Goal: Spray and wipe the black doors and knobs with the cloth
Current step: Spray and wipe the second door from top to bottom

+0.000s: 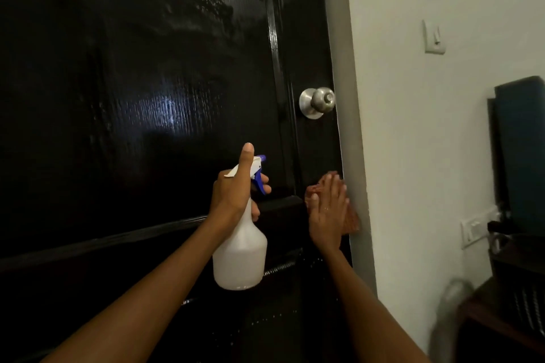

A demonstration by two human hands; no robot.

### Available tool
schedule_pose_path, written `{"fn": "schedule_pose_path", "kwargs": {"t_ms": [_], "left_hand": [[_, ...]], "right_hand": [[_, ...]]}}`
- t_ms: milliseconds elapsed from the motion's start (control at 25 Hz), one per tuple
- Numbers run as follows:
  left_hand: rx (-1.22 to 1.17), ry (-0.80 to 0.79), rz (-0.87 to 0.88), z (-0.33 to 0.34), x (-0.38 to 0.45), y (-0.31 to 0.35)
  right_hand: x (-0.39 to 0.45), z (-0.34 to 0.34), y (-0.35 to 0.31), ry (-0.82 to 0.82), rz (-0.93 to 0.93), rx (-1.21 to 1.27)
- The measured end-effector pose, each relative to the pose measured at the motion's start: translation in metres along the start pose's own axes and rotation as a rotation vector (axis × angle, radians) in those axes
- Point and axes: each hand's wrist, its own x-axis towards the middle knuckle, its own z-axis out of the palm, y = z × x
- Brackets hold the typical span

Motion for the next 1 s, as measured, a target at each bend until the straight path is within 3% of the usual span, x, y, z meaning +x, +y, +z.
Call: {"fn": "schedule_pose_path", "kwargs": {"t_ms": [80,320,360,440,560,600,640,800,880,1000], "left_hand": [[-0.016,0.005,-0.043,0.002,-0.013,-0.017],[-0.033,0.028,-0.253,0.001,-0.067,-0.085],[-0.039,0.035,-0.259,-0.003,-0.072,-0.092],[-0.044,0.052,-0.258,-0.012,-0.076,-0.102],[-0.025,0.064,-0.226,-0.019,-0.078,-0.108],[-0.029,0.067,-0.219,-0.02,-0.078,-0.108],[-0.039,0.072,-0.218,-0.021,-0.076,-0.106],[-0.067,0.054,-0.203,-0.024,-0.062,-0.088],[-0.07,0.042,-0.175,-0.024,-0.055,-0.078],[-0.076,0.036,-0.159,-0.02,-0.046,-0.068]], "right_hand": [[-0.025,0.007,0.014,0.046,0.264,0.074],[-0.083,0.022,0.011,0.046,0.724,0.171],[-0.079,0.022,0.0,0.027,0.726,0.174],[-0.066,0.021,-0.032,-0.022,0.473,0.092],[-0.044,0.022,-0.063,-0.13,-0.173,-0.035],[-0.043,0.023,-0.063,-0.142,-0.277,-0.055],[-0.041,0.024,-0.059,-0.135,-0.273,-0.051],[-0.006,0.019,-0.067,0.007,0.167,0.006],[0.032,0.007,-0.083,-0.021,0.08,-0.001],[0.069,-0.008,-0.097,-0.103,-0.274,-0.098]]}}
